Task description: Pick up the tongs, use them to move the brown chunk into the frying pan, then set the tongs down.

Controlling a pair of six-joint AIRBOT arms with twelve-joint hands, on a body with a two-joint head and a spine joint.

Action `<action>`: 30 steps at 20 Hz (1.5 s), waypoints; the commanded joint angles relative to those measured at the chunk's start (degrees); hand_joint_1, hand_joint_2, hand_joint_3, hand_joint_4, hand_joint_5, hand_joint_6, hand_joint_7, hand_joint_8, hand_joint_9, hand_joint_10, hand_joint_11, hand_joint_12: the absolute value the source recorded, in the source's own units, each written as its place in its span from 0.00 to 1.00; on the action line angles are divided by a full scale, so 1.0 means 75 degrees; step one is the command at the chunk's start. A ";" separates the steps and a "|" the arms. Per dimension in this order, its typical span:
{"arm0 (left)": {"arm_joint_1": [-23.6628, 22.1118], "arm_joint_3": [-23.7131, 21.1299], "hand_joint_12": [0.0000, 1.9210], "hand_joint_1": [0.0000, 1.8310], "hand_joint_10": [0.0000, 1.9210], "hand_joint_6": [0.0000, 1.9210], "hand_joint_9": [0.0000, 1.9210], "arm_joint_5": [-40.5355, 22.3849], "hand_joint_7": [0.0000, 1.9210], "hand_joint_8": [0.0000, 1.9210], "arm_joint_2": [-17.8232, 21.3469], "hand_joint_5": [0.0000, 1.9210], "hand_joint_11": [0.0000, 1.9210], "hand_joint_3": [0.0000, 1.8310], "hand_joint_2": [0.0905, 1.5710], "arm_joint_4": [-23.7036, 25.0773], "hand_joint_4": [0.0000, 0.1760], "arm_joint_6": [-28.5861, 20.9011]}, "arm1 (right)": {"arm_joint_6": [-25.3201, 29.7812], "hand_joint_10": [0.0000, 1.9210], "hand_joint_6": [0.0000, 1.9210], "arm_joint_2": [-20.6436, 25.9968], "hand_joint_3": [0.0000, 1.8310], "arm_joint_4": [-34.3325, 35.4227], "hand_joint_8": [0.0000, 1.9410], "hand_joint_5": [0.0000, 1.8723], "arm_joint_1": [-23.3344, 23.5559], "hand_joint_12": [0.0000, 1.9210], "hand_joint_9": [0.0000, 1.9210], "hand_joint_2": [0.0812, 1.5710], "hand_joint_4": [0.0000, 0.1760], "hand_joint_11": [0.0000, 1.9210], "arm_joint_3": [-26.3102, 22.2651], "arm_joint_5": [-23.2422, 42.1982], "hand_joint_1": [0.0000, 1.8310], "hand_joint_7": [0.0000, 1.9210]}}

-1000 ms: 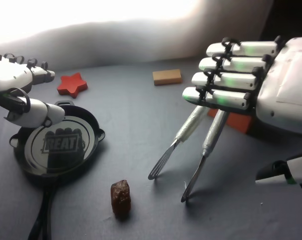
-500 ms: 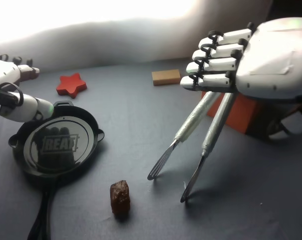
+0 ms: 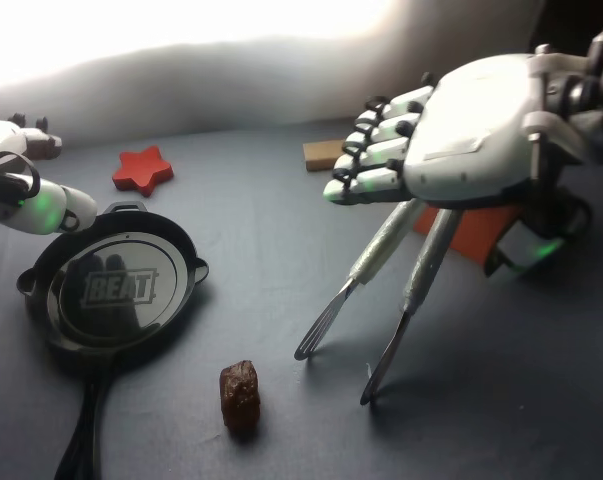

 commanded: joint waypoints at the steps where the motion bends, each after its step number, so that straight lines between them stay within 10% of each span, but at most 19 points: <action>1: -0.0099 0.0042 0.36 0.07 0.00 0.00 0.08 -0.0291 0.06 0.00 0.0043 0.06 0.00 0.00 0.82 0.0309 0.00 0.0051 | 0.0128 0.00 0.00 -0.0027 0.00 -0.0128 0.00 0.00 0.0070 0.00 0.00 0.53 0.00 0.00 0.0059 0.0515 0.59 0.00; 30: -0.0420 0.0038 0.38 0.03 0.00 0.00 0.09 -0.0406 0.08 0.00 0.0277 0.06 0.00 0.00 0.82 -0.0130 0.00 0.1416 | 0.0643 0.00 0.00 -0.1812 0.00 -0.0778 0.00 0.00 -0.0924 0.00 0.00 0.50 0.00 0.00 0.1968 0.0544 0.54 0.00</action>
